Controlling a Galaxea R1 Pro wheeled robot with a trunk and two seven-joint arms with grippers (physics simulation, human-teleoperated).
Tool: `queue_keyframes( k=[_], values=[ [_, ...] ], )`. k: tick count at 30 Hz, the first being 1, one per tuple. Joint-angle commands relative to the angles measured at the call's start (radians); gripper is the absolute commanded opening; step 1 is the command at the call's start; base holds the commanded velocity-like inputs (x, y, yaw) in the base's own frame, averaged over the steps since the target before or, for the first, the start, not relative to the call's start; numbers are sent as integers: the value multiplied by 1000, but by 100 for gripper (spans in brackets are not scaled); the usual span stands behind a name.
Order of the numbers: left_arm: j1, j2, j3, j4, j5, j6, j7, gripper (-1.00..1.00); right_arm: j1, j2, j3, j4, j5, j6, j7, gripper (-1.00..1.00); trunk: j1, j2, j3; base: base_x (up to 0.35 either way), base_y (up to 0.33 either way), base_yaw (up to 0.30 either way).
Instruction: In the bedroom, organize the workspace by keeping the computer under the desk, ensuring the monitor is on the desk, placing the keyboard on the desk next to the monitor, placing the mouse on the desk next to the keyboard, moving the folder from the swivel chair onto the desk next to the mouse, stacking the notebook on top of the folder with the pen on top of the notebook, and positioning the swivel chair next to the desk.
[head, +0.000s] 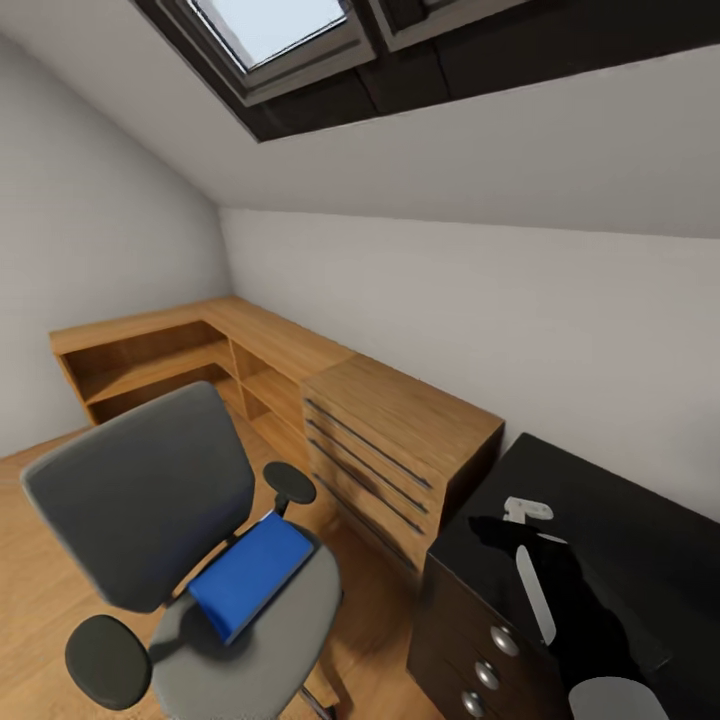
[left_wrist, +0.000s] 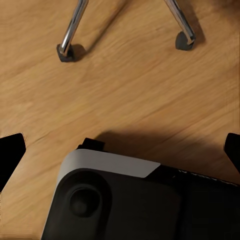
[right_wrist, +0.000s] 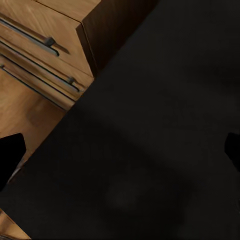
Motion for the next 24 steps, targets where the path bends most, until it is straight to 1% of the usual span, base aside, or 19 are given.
queue_keyframes(
  k=[1, 24],
  values=[
    [-1, 0, 4, 1, 0, -3, -1, 100, 0, 1, -2, -1, -6, 4, -4, 100, 0, -1, -2, 0, 0, 254],
    [-1, 0, 4, 1, 0, -3, -1, 100, 0, 3, 1, 15, -6, 1, -4, 100, 0, -1, -12, 0, 0, 256]
  ],
)
